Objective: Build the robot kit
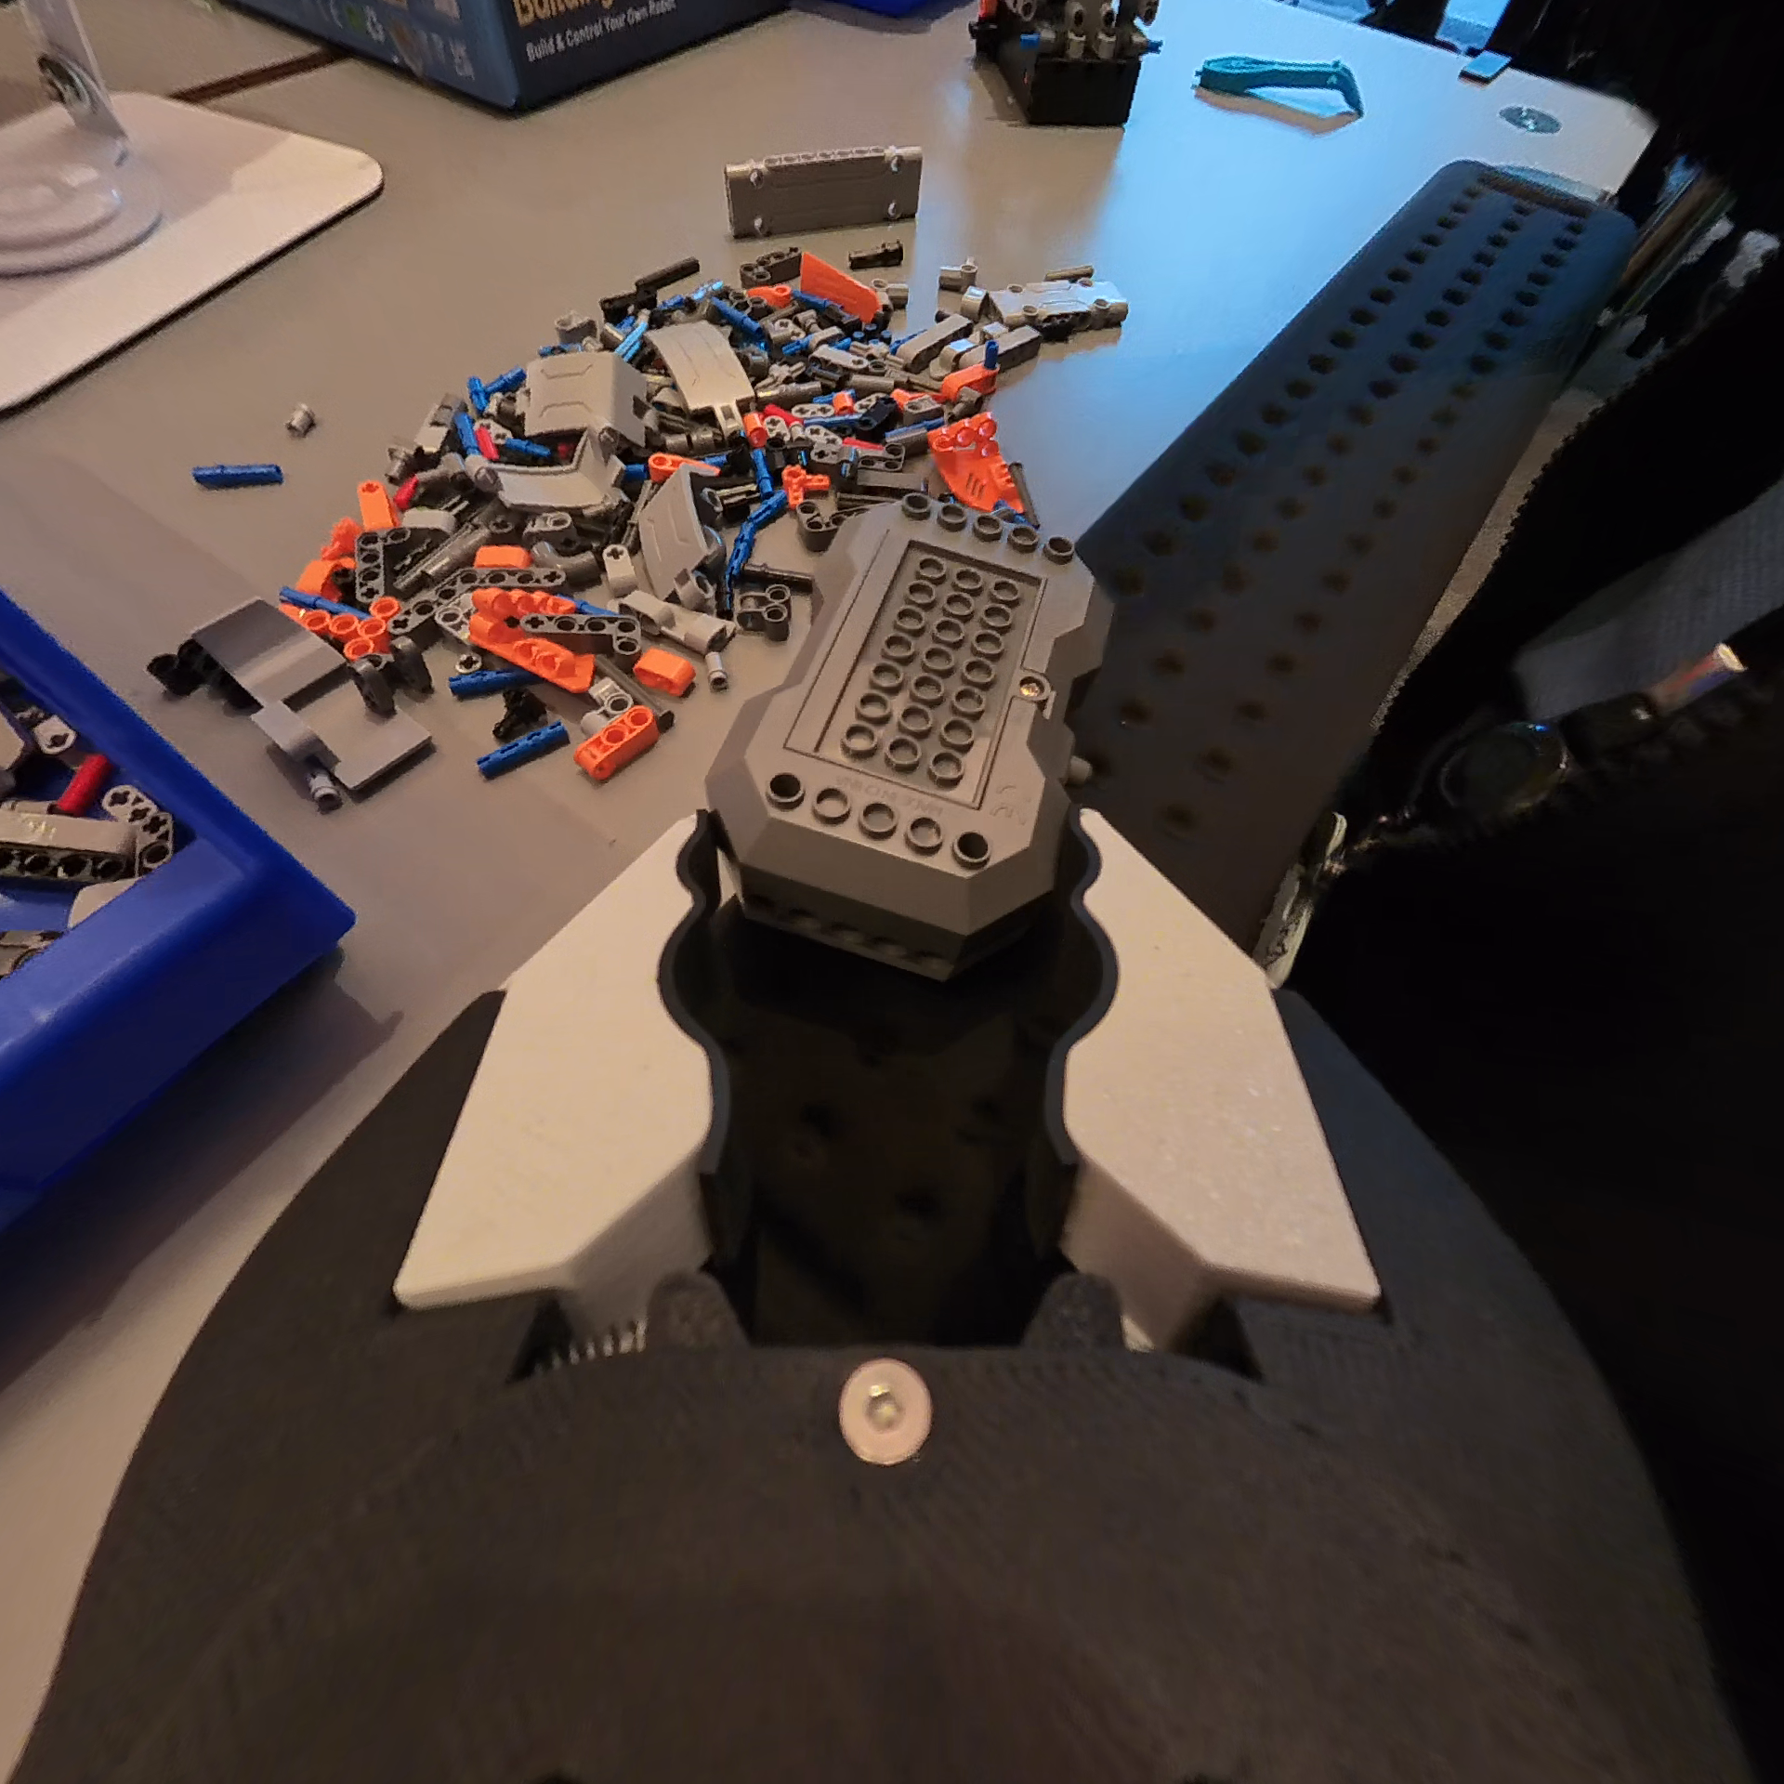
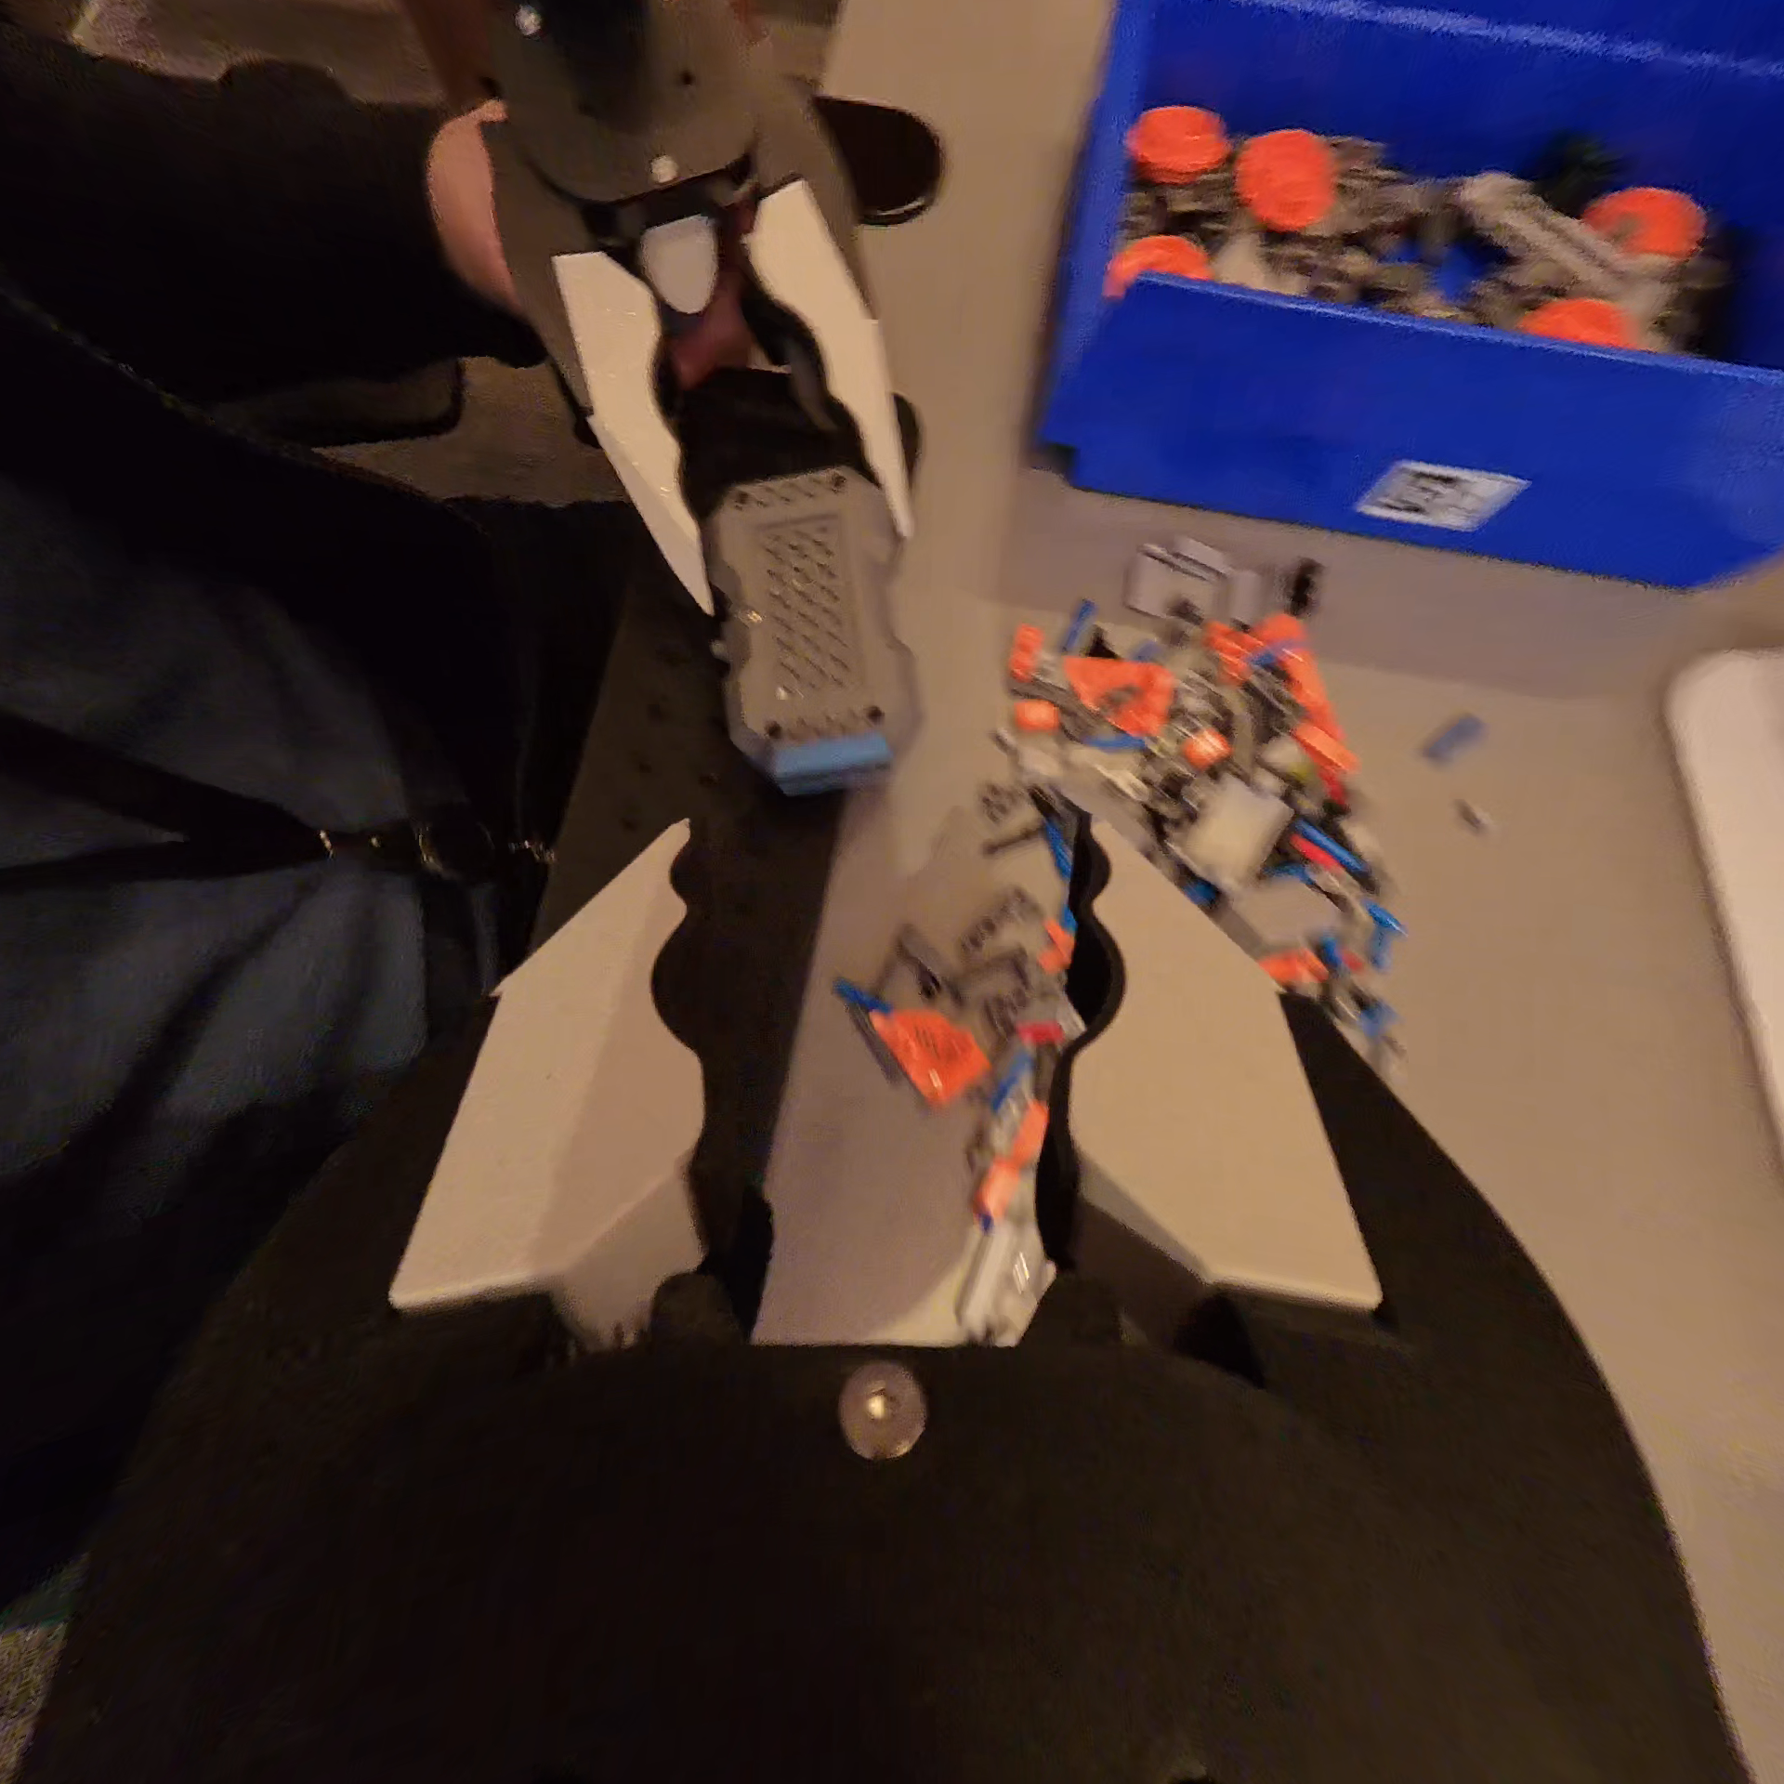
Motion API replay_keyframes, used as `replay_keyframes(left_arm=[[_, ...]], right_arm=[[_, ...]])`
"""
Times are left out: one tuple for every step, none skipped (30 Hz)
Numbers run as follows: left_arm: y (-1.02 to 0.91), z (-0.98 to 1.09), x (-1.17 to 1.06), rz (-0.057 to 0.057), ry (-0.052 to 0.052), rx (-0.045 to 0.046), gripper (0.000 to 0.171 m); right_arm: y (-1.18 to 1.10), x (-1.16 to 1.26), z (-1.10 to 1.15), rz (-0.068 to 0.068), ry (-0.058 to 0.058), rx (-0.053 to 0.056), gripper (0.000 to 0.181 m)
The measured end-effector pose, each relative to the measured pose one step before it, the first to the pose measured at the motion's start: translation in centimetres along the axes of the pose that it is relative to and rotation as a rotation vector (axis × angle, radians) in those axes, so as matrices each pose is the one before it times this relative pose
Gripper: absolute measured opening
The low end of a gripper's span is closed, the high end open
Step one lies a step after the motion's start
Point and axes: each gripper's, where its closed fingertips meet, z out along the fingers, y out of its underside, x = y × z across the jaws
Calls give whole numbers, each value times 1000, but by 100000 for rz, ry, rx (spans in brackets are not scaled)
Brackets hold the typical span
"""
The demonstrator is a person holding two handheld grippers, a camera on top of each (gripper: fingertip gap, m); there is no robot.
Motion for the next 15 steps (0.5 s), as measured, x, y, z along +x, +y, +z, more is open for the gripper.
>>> replay_keyframes(left_arm=[[-12, -52, 53, 18, -125, 338, 68], [-19, -54, 85, -99, 185, 284, 68], [-57, -62, 77, 57, 120, 603, 68], [-39, -49, 95, -15, 361, 556, 68], [-35, -28, 83, 60, 269, 628, 68], [-24, -25, -20, -230, -217, 472, 68], [-39, -50, -39, -485, -123, 491, 68], [-105, -83, 35, -384, 383, 1065, 68], [-106, -85, 110, -398, 1019, 1158, 68], [-16, -84, -37, -169, 69, 498, 68], [49, -136, -110, 284, -414, 139, 68], [-60, -144, -1, -368, 703, 809, 68], [-71, -104, 28, -514, 915, 800, 68], [-116, -105, -75, -675, 322, 869, 68], [-192, -142, -47, -928, 737, 1237, 67]], right_arm=[[-230, -942, 2287, -1848, -4283, -514, 76], [94, -814, 2187, -994, -4567, -2304, 79], [329, -401, 1988, -1133, -2515, -4195, 88], [168, -96, 1688, -2251, -411, -3123, 92], [27, -209, 1488, -2186, -1029, -1984, 91], [109, -236, 1292, -869, -1443, -2503, 91], [153, 26, 1003, -1015, 316, -2785, 92], [196, 309, 685, -1941, 2133, -2715, 90], [163, 279, 460, -1626, 1680, -2077, 81], [-5, 137, 268, -461, 269, -496, 76], [-170, 51, 58, 467, -729, 787, 76], [-187, -47, -71, 249, -1189, 1332, 76], [-133, -56, -80, 1042, -1502, 945, 76], [-175, 12, -80, 1552, -1239, 1320, 76], [-166, -45, -78, 1856, -1740, 1490, 76]])
